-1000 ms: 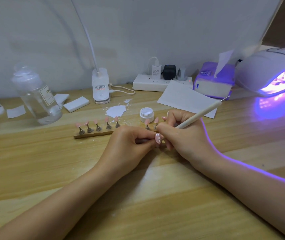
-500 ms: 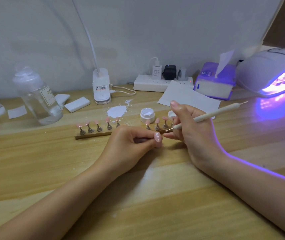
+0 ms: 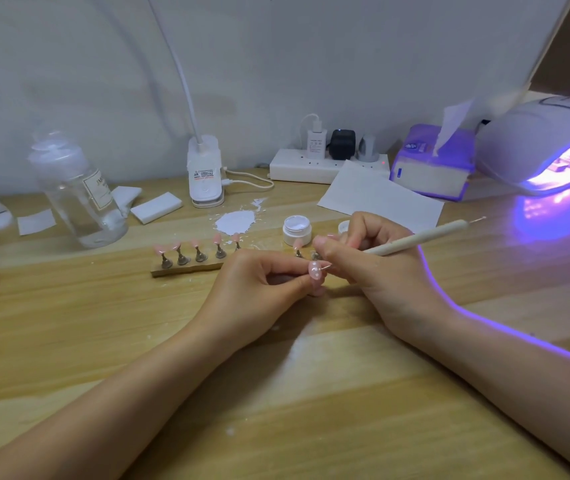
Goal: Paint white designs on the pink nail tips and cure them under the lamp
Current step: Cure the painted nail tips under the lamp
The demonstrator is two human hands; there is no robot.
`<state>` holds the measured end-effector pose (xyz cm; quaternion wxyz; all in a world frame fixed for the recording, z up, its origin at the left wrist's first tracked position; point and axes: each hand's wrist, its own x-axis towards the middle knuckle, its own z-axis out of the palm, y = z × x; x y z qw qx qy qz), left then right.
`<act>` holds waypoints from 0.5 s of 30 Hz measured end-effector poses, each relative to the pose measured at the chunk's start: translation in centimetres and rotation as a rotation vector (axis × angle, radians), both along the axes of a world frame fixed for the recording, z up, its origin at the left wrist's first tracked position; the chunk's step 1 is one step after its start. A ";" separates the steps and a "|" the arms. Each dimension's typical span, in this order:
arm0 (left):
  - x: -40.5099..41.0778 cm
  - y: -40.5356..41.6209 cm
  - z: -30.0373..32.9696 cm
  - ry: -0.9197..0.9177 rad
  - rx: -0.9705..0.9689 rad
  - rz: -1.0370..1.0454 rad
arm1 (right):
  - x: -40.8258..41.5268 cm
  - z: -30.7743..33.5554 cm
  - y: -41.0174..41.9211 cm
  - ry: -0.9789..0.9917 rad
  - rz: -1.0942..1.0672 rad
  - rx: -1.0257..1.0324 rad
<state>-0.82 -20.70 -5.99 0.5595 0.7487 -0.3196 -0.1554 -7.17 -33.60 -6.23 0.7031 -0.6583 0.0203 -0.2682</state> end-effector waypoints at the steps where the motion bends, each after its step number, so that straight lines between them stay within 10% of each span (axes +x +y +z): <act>1: 0.0 0.0 0.0 -0.003 -0.001 -0.005 | 0.1 -0.1 0.0 0.002 -0.014 -0.004; 15: 0.3 -0.1 -0.4 -0.042 -0.018 -0.050 | 0.4 -0.3 -0.1 0.040 0.014 0.002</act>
